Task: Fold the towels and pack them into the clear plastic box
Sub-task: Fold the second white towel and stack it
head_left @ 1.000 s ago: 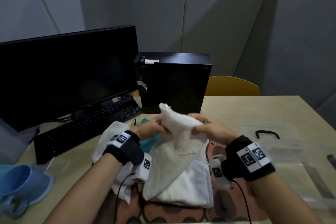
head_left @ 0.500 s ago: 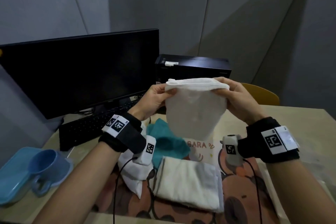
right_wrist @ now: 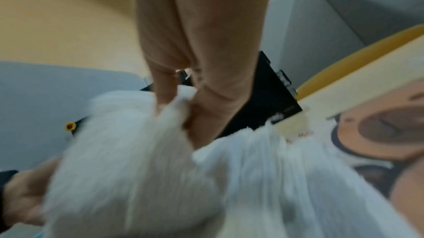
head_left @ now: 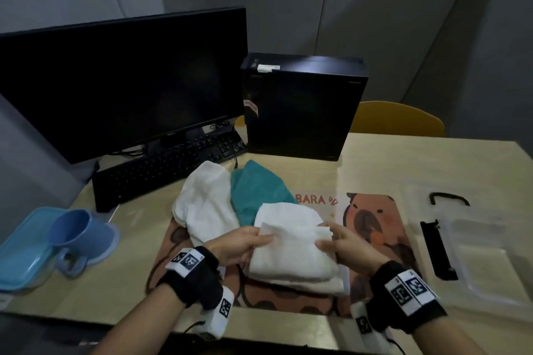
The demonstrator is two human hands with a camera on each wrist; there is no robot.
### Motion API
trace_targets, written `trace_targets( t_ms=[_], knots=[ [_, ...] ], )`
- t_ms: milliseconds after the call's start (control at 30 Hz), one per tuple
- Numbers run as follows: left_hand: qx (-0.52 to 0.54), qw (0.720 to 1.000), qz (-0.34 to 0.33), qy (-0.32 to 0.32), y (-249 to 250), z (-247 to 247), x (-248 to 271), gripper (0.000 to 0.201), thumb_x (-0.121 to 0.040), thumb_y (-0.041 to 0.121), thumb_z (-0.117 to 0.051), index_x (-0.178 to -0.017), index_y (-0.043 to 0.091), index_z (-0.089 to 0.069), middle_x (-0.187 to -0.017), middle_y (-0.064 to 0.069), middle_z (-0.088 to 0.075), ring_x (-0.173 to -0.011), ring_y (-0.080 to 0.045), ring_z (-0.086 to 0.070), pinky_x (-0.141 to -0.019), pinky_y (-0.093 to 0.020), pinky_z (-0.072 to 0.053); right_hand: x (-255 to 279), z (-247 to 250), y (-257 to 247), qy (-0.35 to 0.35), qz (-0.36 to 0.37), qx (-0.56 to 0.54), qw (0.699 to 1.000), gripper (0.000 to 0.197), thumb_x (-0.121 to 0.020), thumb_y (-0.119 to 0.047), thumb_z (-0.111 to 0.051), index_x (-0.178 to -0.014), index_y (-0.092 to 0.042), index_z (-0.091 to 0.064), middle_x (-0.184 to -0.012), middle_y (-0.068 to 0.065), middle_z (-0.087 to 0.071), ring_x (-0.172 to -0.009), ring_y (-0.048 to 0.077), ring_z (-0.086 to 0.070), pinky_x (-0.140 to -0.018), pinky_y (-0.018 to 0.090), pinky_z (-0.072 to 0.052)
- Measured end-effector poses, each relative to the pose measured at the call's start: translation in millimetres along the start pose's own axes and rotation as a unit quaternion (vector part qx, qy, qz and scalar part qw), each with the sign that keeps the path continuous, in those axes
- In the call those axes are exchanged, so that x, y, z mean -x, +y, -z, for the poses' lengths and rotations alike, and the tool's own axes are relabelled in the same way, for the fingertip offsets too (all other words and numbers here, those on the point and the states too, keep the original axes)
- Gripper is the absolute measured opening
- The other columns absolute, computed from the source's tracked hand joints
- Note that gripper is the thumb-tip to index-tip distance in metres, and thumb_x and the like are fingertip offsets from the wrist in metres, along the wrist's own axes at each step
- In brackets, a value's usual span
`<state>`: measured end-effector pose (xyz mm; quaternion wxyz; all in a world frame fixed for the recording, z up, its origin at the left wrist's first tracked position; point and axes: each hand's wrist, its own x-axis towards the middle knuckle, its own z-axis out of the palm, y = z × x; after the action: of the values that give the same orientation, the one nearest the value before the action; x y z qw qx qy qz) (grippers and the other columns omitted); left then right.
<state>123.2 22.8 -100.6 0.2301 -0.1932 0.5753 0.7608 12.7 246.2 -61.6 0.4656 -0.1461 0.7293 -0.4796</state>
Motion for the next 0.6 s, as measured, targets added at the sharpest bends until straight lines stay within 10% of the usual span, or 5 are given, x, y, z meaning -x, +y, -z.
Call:
trace_targets(
  t_ms=[133, 400, 600],
  knots=[
    [0.018, 0.995, 0.03, 0.089, -11, -4, -2, 0.034, -0.096, 0.014, -0.045, -0.125, -0.002, -0.05, -0.11, -0.006, -0.062, -0.092, -0.014, -0.061, -0.08, -0.024, -0.052, -24, -13, 27, 0.11, -0.017, 0.085, 0.99, 0.029, -0.086, -0.015, -0.059, -0.112, -0.007, -0.049, -0.11, 0.01, -0.061, -0.099, 0.024, -0.06, -0.086, 0.038, -0.05],
    [-0.119, 0.971, -0.066, 0.194, -18, -1, 2, 0.025, -0.098, 0.015, -0.04, -0.112, 0.004, -0.058, -0.092, -0.004, -0.062, -0.068, -0.003, -0.057, -0.056, -0.014, -0.042, -27, -14, 28, 0.185, 0.038, 0.157, 0.969, 0.028, -0.086, -0.014, -0.061, -0.092, -0.013, -0.033, -0.075, 0.006, -0.054, -0.067, 0.021, -0.051, -0.059, 0.032, -0.039],
    [-0.204, 0.954, -0.092, 0.199, -13, -4, 0, 0.027, -0.097, 0.015, -0.042, -0.112, 0.001, -0.059, -0.105, -0.002, -0.063, -0.096, -0.013, -0.058, -0.078, -0.018, -0.047, -13, -23, 26, 0.214, 0.307, 0.371, 0.85, 0.043, -0.081, -0.052, -0.057, -0.108, -0.021, -0.044, -0.121, 0.007, -0.049, -0.109, 0.019, -0.049, -0.091, 0.033, -0.042]
  ],
)
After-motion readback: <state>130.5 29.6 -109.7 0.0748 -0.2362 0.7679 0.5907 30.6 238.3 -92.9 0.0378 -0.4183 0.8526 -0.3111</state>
